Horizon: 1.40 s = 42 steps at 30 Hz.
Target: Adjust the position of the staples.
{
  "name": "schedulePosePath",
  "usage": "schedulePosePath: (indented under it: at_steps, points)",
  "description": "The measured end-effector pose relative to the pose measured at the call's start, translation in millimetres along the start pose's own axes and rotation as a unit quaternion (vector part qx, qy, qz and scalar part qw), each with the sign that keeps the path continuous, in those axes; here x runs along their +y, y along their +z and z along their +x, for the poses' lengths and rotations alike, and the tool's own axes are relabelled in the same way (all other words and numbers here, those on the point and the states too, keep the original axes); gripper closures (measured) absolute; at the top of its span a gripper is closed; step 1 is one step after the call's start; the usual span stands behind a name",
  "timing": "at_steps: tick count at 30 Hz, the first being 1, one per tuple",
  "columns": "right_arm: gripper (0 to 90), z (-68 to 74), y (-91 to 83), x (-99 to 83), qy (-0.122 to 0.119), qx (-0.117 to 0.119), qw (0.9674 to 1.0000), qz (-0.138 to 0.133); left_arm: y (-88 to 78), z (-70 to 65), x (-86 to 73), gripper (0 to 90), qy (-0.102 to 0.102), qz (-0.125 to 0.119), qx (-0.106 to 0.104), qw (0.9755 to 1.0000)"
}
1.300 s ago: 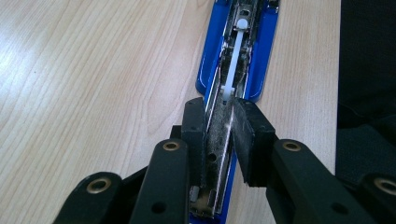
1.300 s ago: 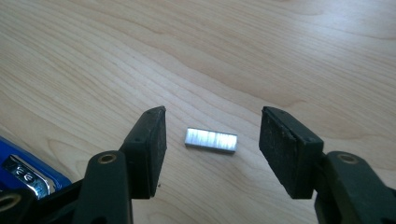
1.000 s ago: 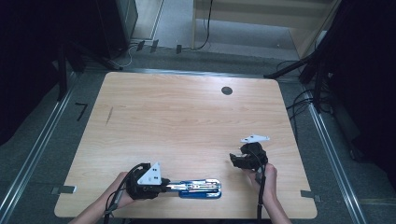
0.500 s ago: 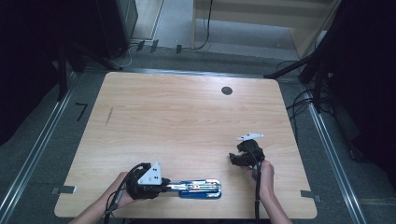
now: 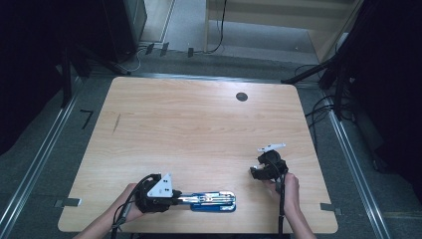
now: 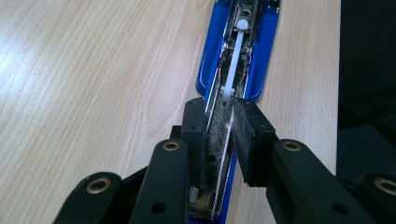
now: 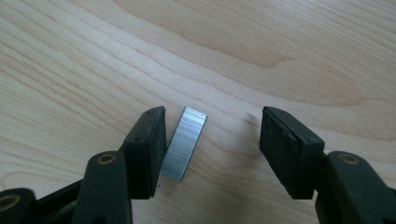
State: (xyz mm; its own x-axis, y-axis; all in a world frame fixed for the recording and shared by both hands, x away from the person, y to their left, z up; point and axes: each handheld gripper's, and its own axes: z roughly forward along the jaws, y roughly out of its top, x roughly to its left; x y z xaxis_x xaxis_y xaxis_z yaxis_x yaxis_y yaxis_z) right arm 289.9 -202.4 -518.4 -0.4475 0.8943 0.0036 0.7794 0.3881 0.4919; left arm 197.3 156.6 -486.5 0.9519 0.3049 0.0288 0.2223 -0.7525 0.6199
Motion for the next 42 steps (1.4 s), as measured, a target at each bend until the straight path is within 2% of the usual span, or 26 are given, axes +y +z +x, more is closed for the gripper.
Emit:
schedulePosePath:
  at_steps: [7,10,13,19,20,23,42]
  points:
    - [45.8,-3.4,-3.9,-1.6,-0.006,0.002,1.0000,0.006,0.0,0.0,0.1,75.6,0.001,0.000,0.000,1.0000]
    - [54.5,-3.8,-6.0,-0.9,-0.005,-0.002,0.9999,0.013,0.1,0.0,0.1,75.6,0.001,0.000,0.000,1.0000]
    - [56.6,-6.0,-8.1,0.0,-0.003,0.001,0.9999,0.014,0.1,-0.1,0.0,75.6,0.001,0.000,0.000,1.0000]
    - [56.0,-7.7,-12.2,1.1,-0.001,0.012,0.9998,-0.013,0.1,0.0,0.0,75.6,0.001,0.000,0.000,1.0000]
    - [59.6,-6.2,-11.8,1.9,0.000,0.015,0.9996,-0.023,0.1,-0.1,0.1,75.6,0.001,0.000,0.000,1.0000]
    - [63.8,-5.0,-10.7,3.1,0.003,0.017,0.9994,-0.030,0.1,-0.1,0.0,75.6,0.001,0.000,0.000,1.0000]
    - [73.1,0.6,1.7,4.4,0.007,0.008,0.9996,-0.026,0.1,-0.3,0.0,75.6,0.000,0.000,0.000,1.0000]
